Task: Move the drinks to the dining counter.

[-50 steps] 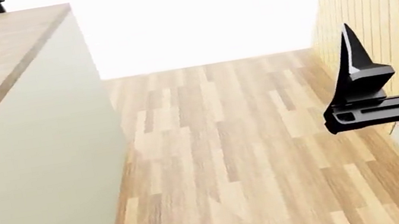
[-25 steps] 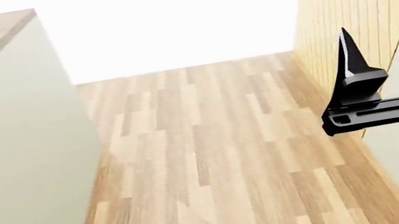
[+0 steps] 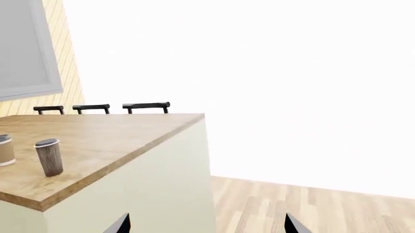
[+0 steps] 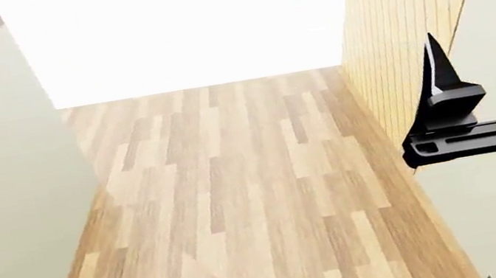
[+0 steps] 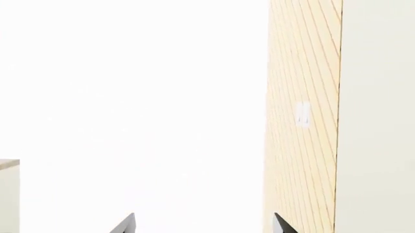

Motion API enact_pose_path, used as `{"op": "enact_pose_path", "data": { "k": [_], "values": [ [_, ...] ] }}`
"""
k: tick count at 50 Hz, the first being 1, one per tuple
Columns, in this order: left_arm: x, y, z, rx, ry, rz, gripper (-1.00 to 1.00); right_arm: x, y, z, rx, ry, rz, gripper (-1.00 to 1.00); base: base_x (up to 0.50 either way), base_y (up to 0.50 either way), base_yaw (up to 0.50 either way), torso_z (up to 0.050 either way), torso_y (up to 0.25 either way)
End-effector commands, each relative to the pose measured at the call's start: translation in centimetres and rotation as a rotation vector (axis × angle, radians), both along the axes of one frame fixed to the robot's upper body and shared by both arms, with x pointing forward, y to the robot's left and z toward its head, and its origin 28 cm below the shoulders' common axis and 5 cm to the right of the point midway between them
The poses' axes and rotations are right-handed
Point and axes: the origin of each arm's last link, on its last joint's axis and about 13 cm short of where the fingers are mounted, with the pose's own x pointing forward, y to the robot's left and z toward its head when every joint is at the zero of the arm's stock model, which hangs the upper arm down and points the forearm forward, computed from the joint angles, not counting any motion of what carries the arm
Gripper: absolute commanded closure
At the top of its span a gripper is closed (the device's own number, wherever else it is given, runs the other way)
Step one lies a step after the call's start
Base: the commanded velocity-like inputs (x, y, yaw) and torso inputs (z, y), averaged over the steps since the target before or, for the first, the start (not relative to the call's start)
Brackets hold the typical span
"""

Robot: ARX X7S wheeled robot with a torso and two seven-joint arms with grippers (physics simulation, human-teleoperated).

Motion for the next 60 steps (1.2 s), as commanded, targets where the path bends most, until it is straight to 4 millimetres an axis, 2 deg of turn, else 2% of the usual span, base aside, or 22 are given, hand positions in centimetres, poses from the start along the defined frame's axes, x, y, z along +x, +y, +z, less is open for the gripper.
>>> {"op": "enact_pose_path", "data": {
  "k": [1,60],
  "values": [
    [0.05,0.0,-0.14,-0.001,0.003,0.001,-1.0,0.04,-0.01,-0.12,0.007,0.008,0.0,-1.0,-0.06,-0.5,0.0,0.0,0.0],
    [0.27,0.07,-0.41,0.0,0.012,0.003,-1.0,0.25,0.09,-0.22,-0.001,0.017,0.004,-1.0,-0.06,-0.5,0.0,0.0,0.0]
  ]
}}
